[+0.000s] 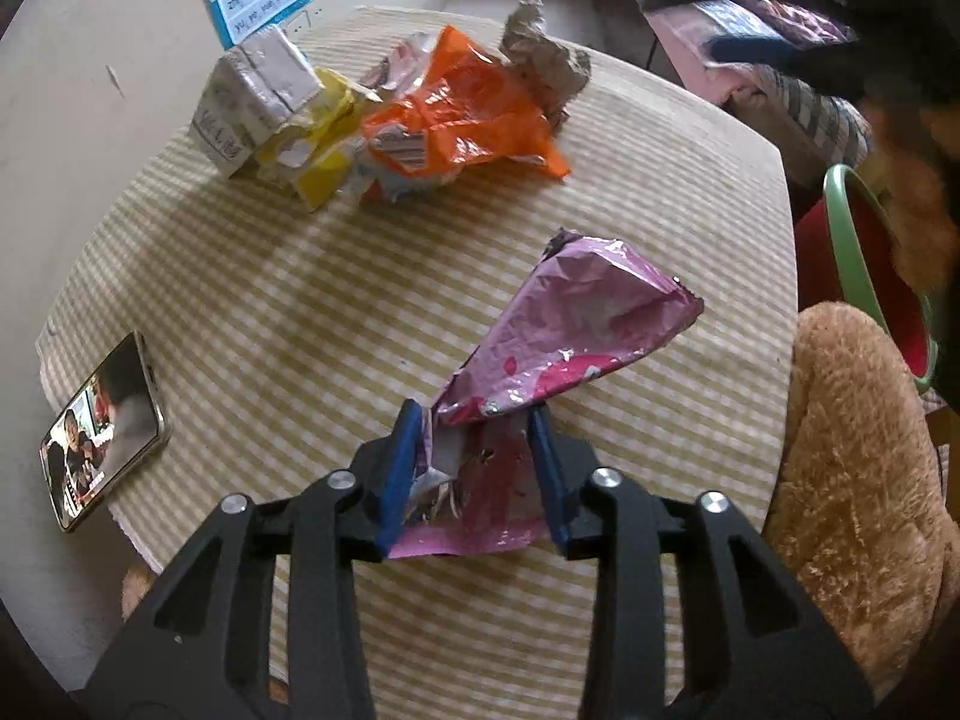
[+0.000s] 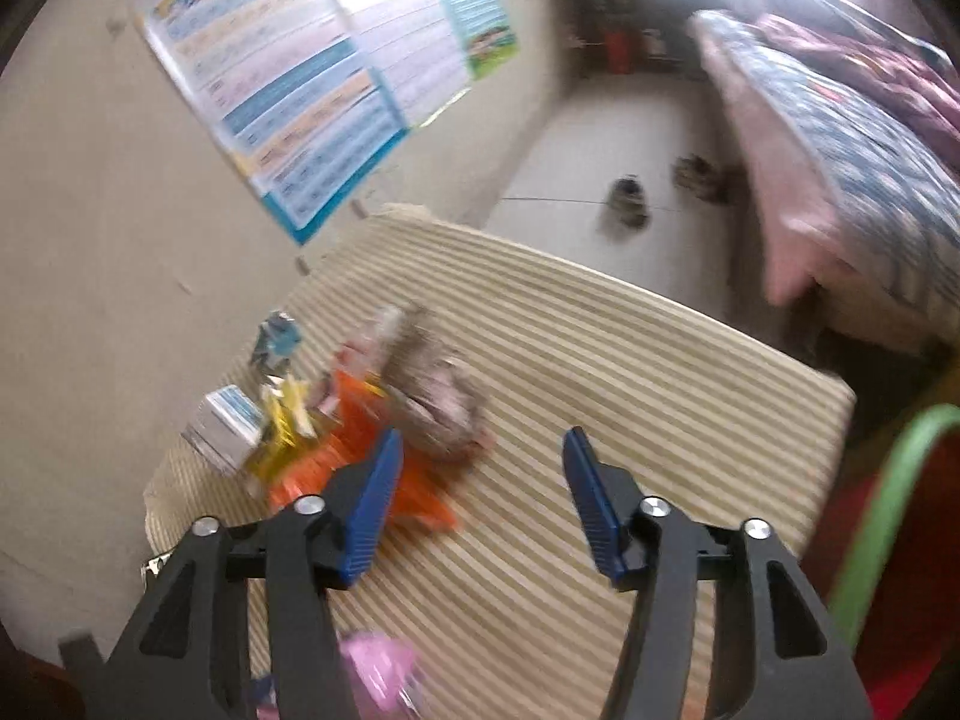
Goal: Collect trash
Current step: 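Grasp the pink wrapper with the left tool while the right tool grasps the brown foil wrapper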
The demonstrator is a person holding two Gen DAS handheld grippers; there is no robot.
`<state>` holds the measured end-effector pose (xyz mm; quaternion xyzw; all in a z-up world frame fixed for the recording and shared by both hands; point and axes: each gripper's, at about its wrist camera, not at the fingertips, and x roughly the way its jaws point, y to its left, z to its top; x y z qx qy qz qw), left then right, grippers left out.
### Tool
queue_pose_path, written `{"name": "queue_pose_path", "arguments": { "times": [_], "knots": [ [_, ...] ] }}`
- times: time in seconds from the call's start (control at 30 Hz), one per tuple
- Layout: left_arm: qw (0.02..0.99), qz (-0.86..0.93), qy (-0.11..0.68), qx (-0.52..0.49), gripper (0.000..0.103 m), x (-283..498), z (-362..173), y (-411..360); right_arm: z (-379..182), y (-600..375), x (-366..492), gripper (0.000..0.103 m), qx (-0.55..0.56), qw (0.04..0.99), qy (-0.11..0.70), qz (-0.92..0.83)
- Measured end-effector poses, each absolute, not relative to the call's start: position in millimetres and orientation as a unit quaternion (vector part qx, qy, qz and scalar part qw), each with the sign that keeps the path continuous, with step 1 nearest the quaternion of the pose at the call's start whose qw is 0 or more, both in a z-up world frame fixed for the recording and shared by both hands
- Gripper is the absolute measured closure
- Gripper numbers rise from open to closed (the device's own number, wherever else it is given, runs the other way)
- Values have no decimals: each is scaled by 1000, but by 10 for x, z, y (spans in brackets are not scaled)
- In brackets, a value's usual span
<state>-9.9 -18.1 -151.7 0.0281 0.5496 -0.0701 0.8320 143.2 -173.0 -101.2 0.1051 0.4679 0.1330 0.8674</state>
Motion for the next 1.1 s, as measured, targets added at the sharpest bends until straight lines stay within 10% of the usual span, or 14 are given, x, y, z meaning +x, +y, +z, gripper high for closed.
{"name": "queue_pose_path", "arguments": {
  "times": [0.2, 0.3, 1.1],
  "knots": [
    [837, -71, 542, 3, 48, -109, -1472, -78, -1320, -1156, 1874, 40, 23, 847, 514, 132],
    [840, -74, 538, -2, 45, -108, -1454, -56, -1464, -1198, 1897, 75, 24, 840, 528, 122],
    [825, -38, 563, -37, 44, 247, -1705, 73, -1079, -2235, 256, 78, 148, 859, 472, 131]
  ]
}}
